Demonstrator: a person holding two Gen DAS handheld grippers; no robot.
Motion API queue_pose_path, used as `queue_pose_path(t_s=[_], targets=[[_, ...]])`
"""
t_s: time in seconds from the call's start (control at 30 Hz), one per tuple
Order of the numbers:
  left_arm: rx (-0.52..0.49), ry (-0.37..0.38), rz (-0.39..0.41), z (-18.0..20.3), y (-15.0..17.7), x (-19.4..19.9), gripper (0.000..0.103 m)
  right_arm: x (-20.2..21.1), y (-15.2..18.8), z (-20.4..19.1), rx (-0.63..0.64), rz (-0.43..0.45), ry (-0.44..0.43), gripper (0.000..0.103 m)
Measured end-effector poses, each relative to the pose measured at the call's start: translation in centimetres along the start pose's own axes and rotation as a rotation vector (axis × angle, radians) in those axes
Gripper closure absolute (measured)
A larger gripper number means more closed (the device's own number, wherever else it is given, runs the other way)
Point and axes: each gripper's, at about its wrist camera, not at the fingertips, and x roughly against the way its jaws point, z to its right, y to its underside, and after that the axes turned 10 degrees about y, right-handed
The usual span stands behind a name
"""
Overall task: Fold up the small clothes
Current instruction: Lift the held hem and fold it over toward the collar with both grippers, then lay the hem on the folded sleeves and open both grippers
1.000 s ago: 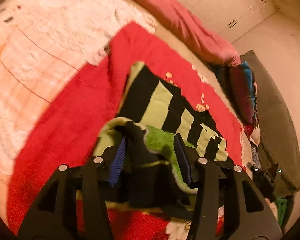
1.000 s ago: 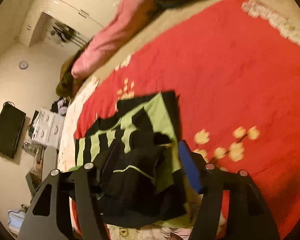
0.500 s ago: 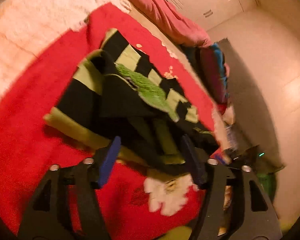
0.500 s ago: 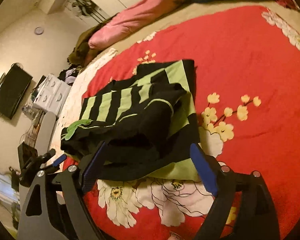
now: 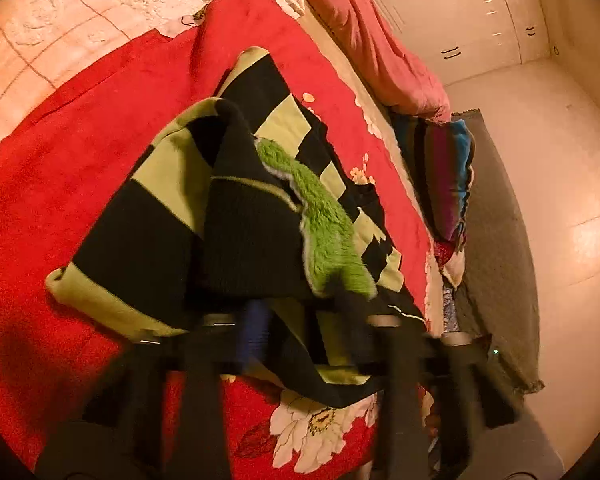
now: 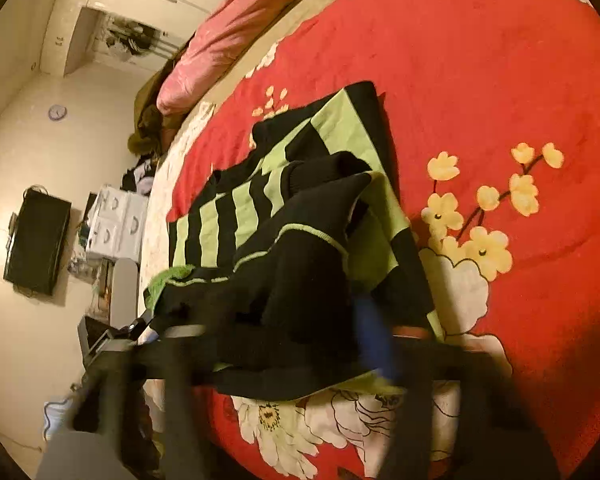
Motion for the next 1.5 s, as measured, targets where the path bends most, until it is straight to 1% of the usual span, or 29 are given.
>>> queue_pose_path(t_s=[0.03, 0.1, 0.17, 0.3, 0.4, 0.43, 0.47, 0.5, 0.53, 0.57, 0.6, 0.63, 0.7, 0.77, 0.8, 0.83, 0.93, 1.0, 1.03, 1.1, 1.13, 1.2, 1.3, 1.33, 1.37, 1.4, 1.43, 1.47, 1.5], targets=[[-0.015, 0.001, 0.002, 0.4, -0.2, 0.1, 0.100, 0.1, -0.1, -0.1, 0.000, 0.002, -0.005, 0.084], [-0.053, 0.008, 0.017, 1.5, -0.7, 0.5, 0.100, 0.7, -0.8, -0.7, 0.019, 0.023, -0.019, 0.089], [-0.072, 0.017, 0.034, 2.3, -1.3, 0.9, 0.100, 1.5, -1.9, -1.3, 0.013, 0.048, -0.055, 0.089], [-0.074, 0.028, 0.072, 3.6, -3.6, 1.4, 0.100, 2.0, -4.9, -2.2, -0.058, 0.092, -0.131, 0.089], [-0.073, 0.014, 0.116, 4.2, -5.5, 1.0, 0.100, 1.0, -7.4, -2.8, -0.104, 0.123, -0.136, 0.089], [-0.067, 0.014, 0.139, 4.2, -6.1, 0.8, 0.097, 0.3, -8.0, -2.7, -0.126, 0.127, -0.134, 0.089], [-0.054, 0.006, 0.179, 4.0, -6.7, 0.8, 0.080, -0.7, -8.7, -2.4, -0.161, 0.131, -0.116, 0.086], [-0.043, 0.008, 0.194, 3.7, -7.1, 0.9, 0.062, -1.5, -9.1, -2.0, -0.185, 0.129, -0.095, 0.078], [-0.019, 0.019, 0.206, 3.2, -7.4, 0.8, 0.035, -2.4, -9.4, -1.2, -0.223, 0.131, -0.079, 0.069], [-0.010, 0.032, 0.212, 2.8, -7.5, 1.1, 0.033, -2.7, -9.4, -0.7, -0.248, 0.139, -0.069, 0.053], [-0.014, 0.047, 0.214, 2.7, -7.3, 1.3, 0.033, -2.8, -9.3, -0.1, -0.269, 0.151, -0.053, 0.048], [-0.039, 0.033, 0.221, 2.7, -6.9, 1.7, 0.033, -2.7, -9.1, 0.2, -0.271, 0.162, -0.051, 0.040], [-0.096, -0.025, 0.234, 2.8, -5.9, 2.3, 0.033, -1.8, -8.5, 0.8, -0.248, 0.198, -0.036, 0.033], [-0.134, -0.078, 0.249, 2.5, -5.0, 2.9, 0.033, -0.9, -7.6, 0.7, -0.170, 0.230, 0.011, 0.032], [-0.153, -0.101, 0.253, 2.3, -4.5, 3.2, 0.033, -0.4, -7.1, 0.4, -0.114, 0.247, 0.041, 0.029], [-0.178, -0.139, 0.263, 2.0, -4.0, 3.5, 0.033, -0.1, -6.8, 0.1, -0.069, 0.256, 0.067, 0.025], [-0.244, -0.249, 0.251, 1.3, -2.9, 3.5, 0.032, 0.3, -5.4, -1.9, 0.174, 0.282, 0.192, 0.021], [-0.287, -0.305, 0.220, 1.3, -2.8, 3.1, 0.032, -0.3, -4.3, -4.0, 0.377, 0.309, 0.340, 0.021], [-0.311, -0.331, 0.219, 1.3, -2.7, 3.1, 0.032, -0.9, -3.9, -4.9, 0.469, 0.324, 0.417, 0.021], [-0.359, -0.373, 0.226, 1.7, -2.3, 2.8, 0.031, -2.0, -3.2, -6.2, 0.585, 0.333, 0.471, 0.021], [-0.380, -0.389, 0.233, 1.9, -2.1, 2.5, 0.029, -2.7, -2.9, -7.1, 0.647, 0.343, 0.483, 0.021], [-0.418, -0.424, 0.235, 2.2, -1.5, 1.9, 0.025, -4.1, -2.9, -7.8, 0.691, 0.344, 0.506, 0.021], [-0.462, -0.457, 0.207, 2.3, -0.9, 0.8, 0.022, -6.1, -4.4, -8.0, 0.659, 0.308, 0.531, 0.021], [-0.477, -0.468, 0.195, 2.3, -0.9, 0.3, 0.021, -6.8, -5.0, -7.8, 0.647, 0.289, 0.542, 0.021], [-0.488, -0.487, 0.187, 2.1, -1.0, -0.1, 0.021, -7.3, -5.3, -7.7, 0.637, 0.274, 0.554, 0.026], [-0.491, -0.497, 0.182, 2.0, -0.9, -0.4, 0.021, -7.9, -5.8, -7.4, 0.625, 0.247, 0.547, 0.046], [-0.491, -0.509, 0.167, 1.7, -1.0, -0.8, 0.021, -8.2, -5.9, -7.2, 0.613, 0.215, 0.513, 0.066], [-0.491, -0.517, 0.151, 1.5, -1.1, -1.2, 0.022, -8.5, -6.1, -7.1, 0.592, 0.193, 0.487, 0.072], [-0.493, -0.531, 0.139, 1.3, -1.1, -1.5, 0.024, -8.4, -6.3, -7.2, 0.577, 0.188, 0.467, 0.087]])
